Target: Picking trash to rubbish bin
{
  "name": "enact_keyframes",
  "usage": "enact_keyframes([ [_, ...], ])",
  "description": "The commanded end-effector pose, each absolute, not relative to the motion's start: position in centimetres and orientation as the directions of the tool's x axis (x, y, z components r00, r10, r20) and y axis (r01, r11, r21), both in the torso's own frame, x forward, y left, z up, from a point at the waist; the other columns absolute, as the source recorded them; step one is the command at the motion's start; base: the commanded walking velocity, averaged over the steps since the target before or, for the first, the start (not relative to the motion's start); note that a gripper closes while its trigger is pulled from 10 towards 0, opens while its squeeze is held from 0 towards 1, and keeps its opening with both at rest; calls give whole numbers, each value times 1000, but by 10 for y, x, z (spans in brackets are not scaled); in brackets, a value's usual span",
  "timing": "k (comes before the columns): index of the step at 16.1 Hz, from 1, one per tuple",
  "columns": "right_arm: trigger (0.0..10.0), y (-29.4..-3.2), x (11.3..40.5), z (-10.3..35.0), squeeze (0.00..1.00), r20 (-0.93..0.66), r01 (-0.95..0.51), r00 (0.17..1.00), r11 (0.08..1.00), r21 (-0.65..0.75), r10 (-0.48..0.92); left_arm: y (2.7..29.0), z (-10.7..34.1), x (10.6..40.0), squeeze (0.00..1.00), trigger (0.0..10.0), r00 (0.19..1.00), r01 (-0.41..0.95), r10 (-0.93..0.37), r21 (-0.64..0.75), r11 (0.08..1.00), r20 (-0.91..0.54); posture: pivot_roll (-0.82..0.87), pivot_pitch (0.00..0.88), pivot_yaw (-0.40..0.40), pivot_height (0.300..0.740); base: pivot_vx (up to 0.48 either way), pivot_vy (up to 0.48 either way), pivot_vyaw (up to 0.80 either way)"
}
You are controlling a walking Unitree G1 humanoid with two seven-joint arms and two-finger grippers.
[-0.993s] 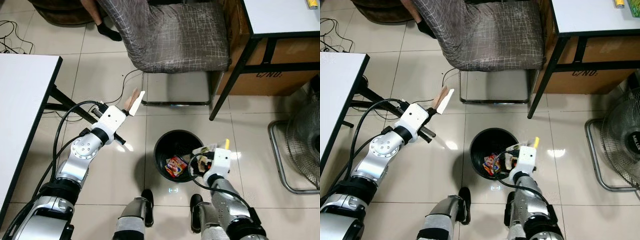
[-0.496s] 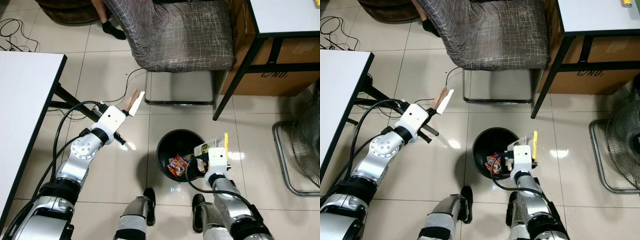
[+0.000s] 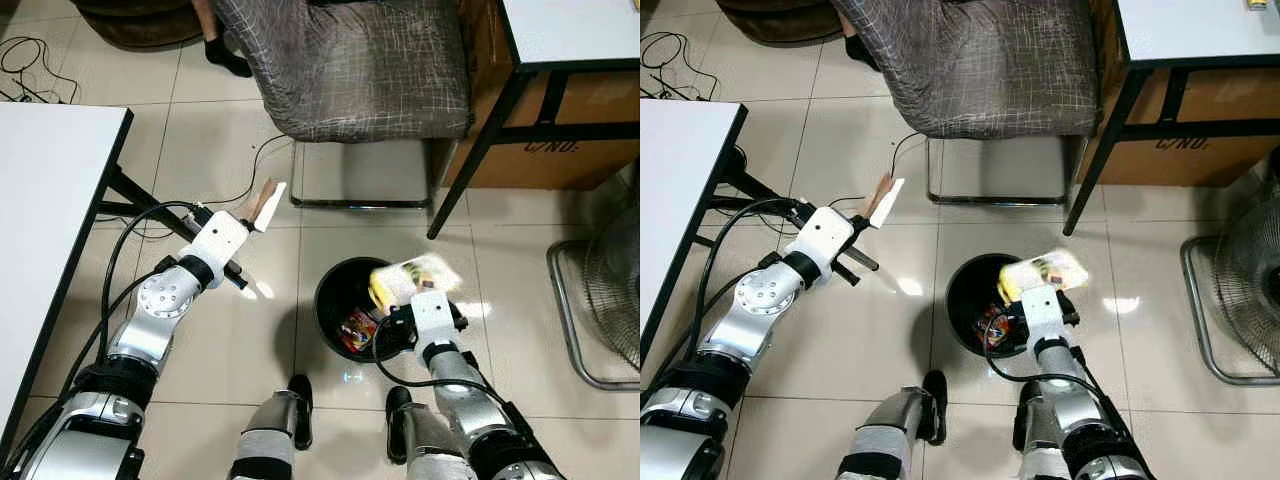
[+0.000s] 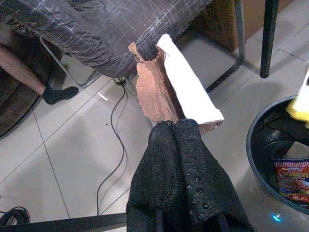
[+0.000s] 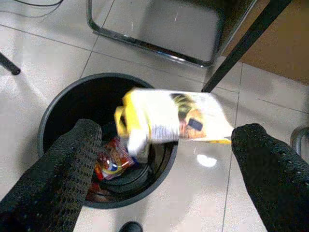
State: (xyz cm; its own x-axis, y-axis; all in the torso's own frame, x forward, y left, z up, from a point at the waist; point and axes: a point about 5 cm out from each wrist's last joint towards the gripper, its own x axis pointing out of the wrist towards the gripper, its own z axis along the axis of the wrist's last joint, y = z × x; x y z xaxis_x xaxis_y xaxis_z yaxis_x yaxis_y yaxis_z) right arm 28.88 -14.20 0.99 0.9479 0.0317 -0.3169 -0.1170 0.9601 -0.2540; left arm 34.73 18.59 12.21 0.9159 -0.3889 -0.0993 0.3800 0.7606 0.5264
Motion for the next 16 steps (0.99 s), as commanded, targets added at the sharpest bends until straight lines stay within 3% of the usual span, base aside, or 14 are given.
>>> enact_keyframes([
  [1, 10000, -138, 276, -3, 1000, -361, -133, 932, 962, -237, 40, 194, 114, 341, 0, 10000, 915, 392, -379, 531, 751, -140, 297, 408, 139, 740, 0, 0, 0],
  [6, 10000, -131, 271, -7, 992, -368, -159, 928, 956, -245, 60, 192, 114, 342, 0, 10000, 912, 397, -384, 531, 748, -142, 292, 408, 139, 740, 0, 0, 0],
  [9, 10000, -131, 273, -6, 933, -361, -165, 930, 955, -247, 67, 192, 114, 342, 0, 10000, 912, 398, -384, 531, 748, -142, 291, 407, 139, 740, 0, 0, 0],
  [10, 10000, -131, 273, -6, 800, -361, -167, 930, 954, -247, 69, 192, 113, 342, 0, 10000, 912, 397, -384, 531, 748, -142, 292, 405, 137, 740, 0, 0, 0],
  [11, 10000, -131, 273, -6, 443, -360, -170, 930, 954, -248, 72, 191, 113, 342, 0, 10000, 913, 397, -383, 530, 749, -142, 292, 405, 137, 740, 0, 0, 0],
  [12, 10000, -131, 273, -6, 298, -360, -172, 930, 953, -250, 74, 191, 113, 342, 0, 10000, 913, 397, -383, 529, 750, -141, 291, 401, 135, 740, 0, 0, 0],
  [13, 10000, -131, 273, -6, 0, -361, -170, 930, 954, -248, 72, 189, 112, 342, 0, 10000, 910, 404, -390, 521, 752, -143, 288, 397, 133, 740, 0, 0, 0],
  [16, 10000, -136, 270, -3, 0, -335, -113, 942, 970, -216, 35, 179, 108, 342, 0, 10000, 899, 428, -413, 493, 758, -145, 261, 371, 116, 740, 0, 0, 0],
])
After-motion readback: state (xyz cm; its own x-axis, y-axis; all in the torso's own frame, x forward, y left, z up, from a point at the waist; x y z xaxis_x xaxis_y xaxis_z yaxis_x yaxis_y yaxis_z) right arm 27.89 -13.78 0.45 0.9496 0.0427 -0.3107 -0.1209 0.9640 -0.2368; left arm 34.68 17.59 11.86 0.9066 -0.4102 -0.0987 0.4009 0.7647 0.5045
